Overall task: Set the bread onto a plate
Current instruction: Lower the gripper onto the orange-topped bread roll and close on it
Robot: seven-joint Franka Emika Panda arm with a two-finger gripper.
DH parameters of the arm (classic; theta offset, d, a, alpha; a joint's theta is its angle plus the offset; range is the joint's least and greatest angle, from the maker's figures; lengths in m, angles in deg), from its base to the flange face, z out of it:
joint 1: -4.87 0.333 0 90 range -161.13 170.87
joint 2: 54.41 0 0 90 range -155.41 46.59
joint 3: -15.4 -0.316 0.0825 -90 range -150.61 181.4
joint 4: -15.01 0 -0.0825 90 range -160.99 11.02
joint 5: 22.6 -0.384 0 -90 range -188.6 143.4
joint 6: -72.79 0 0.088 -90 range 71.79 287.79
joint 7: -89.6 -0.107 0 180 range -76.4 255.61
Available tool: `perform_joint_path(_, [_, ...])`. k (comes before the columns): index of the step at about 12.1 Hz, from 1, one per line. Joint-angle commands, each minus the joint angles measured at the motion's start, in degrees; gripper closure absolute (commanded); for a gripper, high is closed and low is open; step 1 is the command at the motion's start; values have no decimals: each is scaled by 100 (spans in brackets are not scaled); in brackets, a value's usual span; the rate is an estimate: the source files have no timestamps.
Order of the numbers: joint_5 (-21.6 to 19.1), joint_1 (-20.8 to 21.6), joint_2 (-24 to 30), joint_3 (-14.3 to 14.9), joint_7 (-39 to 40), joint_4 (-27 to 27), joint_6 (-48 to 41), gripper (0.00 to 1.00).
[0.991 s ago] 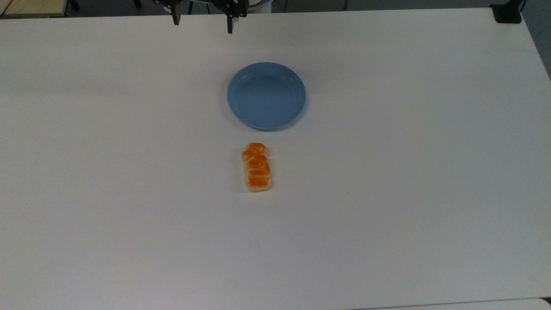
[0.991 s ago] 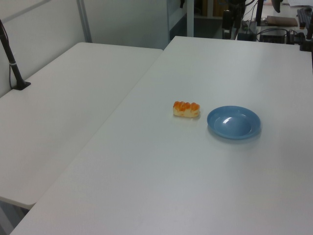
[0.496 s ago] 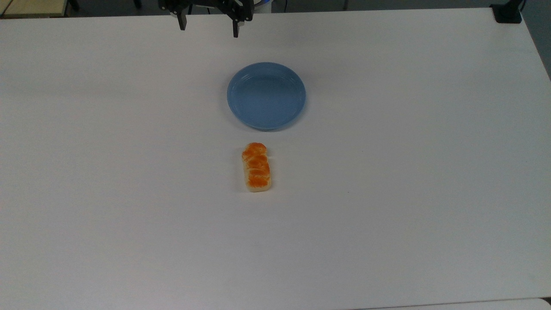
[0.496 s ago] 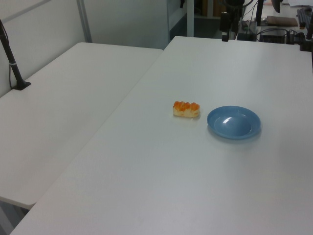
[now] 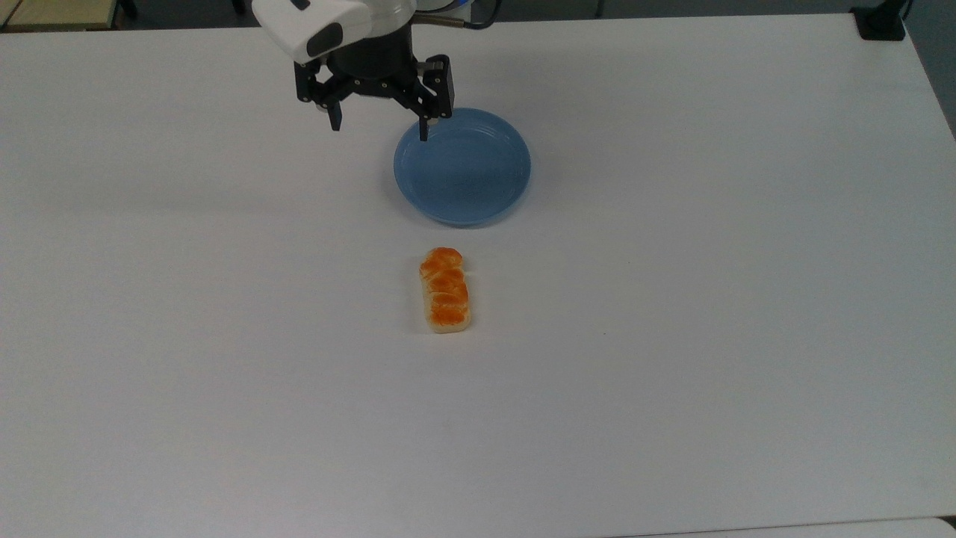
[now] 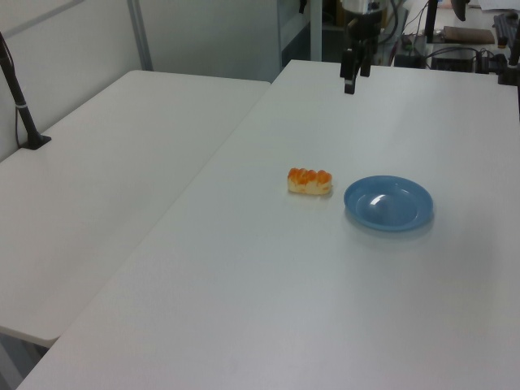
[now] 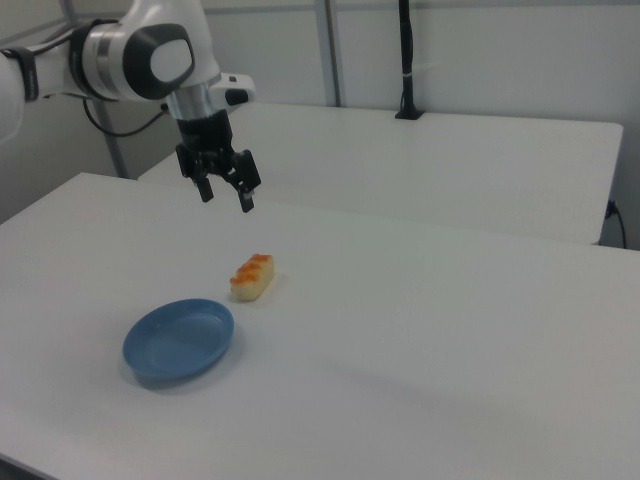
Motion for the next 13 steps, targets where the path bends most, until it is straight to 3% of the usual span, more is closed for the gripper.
perform_joint_path(1, [-96,38,-341,29,92,89,543,0])
perform_joint_path(10, [-79,258,-1440,29,13,97,1775,0])
perform_joint_path(13, [-61,372,-2028,29,-274,395,2039,0])
